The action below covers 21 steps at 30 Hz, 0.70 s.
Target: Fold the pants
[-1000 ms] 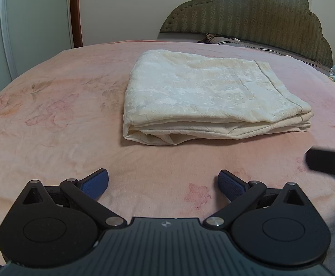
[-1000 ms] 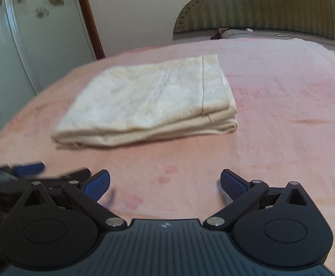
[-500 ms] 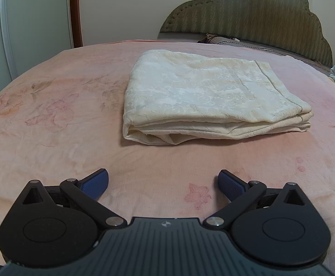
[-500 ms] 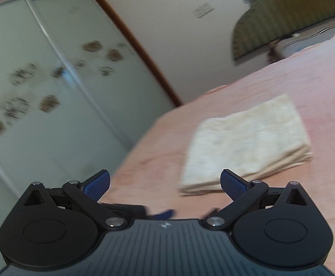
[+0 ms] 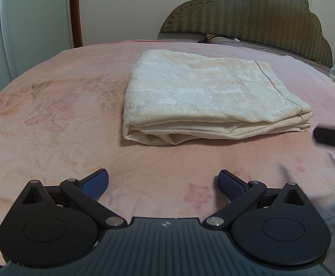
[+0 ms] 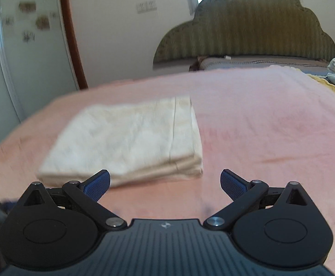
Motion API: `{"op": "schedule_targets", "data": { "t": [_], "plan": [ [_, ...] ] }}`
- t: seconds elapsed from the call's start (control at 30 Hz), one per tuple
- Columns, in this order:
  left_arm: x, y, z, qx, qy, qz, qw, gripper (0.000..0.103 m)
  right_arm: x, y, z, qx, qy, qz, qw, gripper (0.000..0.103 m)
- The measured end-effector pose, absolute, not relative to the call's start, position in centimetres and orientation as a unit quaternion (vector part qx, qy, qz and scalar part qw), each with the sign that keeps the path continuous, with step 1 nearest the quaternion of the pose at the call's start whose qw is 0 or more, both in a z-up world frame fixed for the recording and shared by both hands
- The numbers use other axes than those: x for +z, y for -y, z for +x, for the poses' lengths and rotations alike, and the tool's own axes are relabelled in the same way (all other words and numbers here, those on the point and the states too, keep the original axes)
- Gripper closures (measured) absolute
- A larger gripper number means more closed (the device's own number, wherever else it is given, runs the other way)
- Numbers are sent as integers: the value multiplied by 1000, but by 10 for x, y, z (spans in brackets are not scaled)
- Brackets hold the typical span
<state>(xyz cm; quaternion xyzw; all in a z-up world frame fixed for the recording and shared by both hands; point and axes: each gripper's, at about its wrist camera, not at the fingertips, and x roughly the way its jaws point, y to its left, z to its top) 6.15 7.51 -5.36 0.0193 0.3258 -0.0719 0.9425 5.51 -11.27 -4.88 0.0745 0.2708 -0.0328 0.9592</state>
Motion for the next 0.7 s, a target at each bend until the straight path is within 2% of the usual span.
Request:
{"op": "schedule_targets", "data": {
  "t": [0.17, 0.7],
  "plan": [
    [-54, -75, 61, -72, -326, 19, 942, 0, -76, 94, 58, -27, -284, 25, 958, 0],
    [-54, -75, 61, -71, -326, 20, 943, 0, -95, 102, 66, -39, -317, 27, 947, 0]
  ]
}}
